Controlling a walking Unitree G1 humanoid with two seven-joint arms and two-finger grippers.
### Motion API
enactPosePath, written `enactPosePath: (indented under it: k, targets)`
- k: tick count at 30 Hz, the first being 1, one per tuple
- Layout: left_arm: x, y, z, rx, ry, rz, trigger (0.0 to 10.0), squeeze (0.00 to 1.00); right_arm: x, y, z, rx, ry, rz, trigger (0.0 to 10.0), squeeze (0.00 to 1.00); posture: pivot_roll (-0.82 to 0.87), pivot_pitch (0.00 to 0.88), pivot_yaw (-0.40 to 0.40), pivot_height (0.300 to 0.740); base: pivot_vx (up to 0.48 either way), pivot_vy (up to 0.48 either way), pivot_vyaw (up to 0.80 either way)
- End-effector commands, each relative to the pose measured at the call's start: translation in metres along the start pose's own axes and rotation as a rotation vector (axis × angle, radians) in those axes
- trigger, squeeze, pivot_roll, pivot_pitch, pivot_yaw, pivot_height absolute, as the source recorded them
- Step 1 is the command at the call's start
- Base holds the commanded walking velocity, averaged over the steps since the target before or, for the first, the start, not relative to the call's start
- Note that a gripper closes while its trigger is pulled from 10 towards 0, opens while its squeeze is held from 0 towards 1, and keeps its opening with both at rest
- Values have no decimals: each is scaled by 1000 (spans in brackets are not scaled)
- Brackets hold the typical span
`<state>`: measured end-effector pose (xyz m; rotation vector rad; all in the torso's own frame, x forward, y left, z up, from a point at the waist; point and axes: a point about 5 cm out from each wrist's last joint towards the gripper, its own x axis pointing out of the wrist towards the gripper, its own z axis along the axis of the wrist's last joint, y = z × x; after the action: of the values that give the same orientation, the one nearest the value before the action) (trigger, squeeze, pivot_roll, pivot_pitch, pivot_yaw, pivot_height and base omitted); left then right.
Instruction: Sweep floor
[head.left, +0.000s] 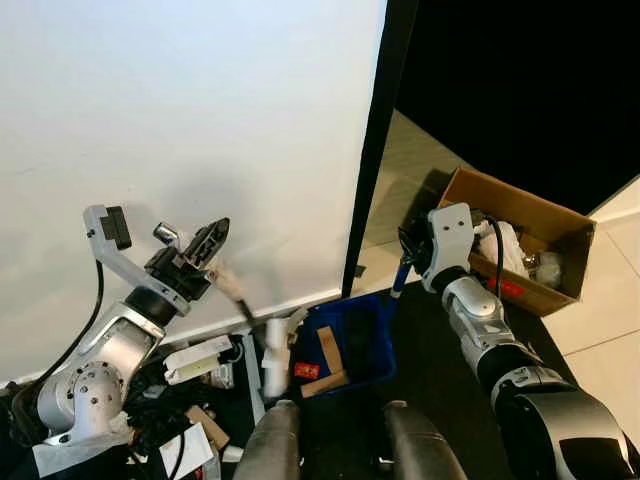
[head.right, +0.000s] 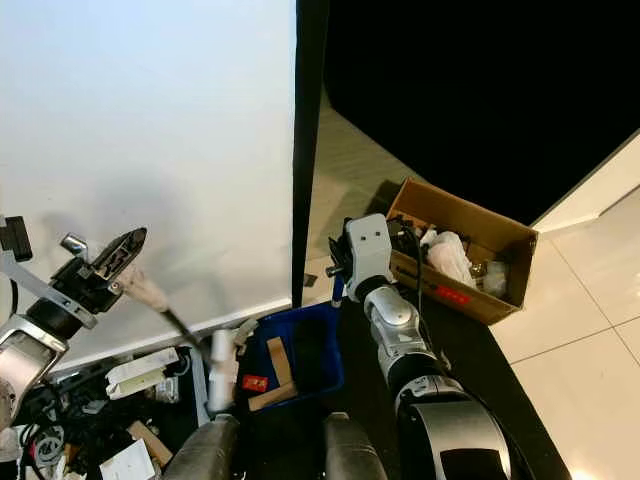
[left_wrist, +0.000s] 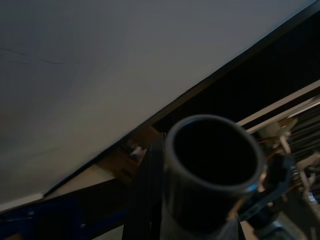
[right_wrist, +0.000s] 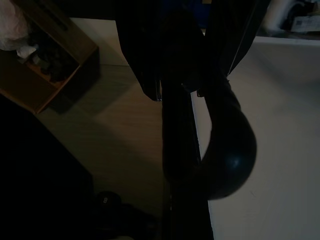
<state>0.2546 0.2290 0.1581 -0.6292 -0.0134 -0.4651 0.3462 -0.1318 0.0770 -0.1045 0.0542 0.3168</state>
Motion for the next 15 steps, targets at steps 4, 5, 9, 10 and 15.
enactPosePath:
  k: [4,5,9,10,15]
  targets:
    - [1,7,-1,46,-15,22,10000,0,-13,7,-29,42,133,11,10000,0,46,222,19,740,0,0,0]
    - [2,10,-2,43,-20,25,10000,0,-13,7,-29,42,133,11,10000,0,46,222,19,740,0,0,0]
    - [15,31,-29,-36,-64,37,10000,0,-11,7,-27,42,130,13,10000,0,29,230,15,740,0,0,0]
    - [17,35,-35,-49,-61,45,10000,0,-11,7,-27,41,129,13,10000,0,19,235,14,740,0,0,0]
    - [24,54,-55,-171,-100,130,10000,0,-10,9,-26,40,123,14,10000,0,-18,244,18,740,0,0,0]
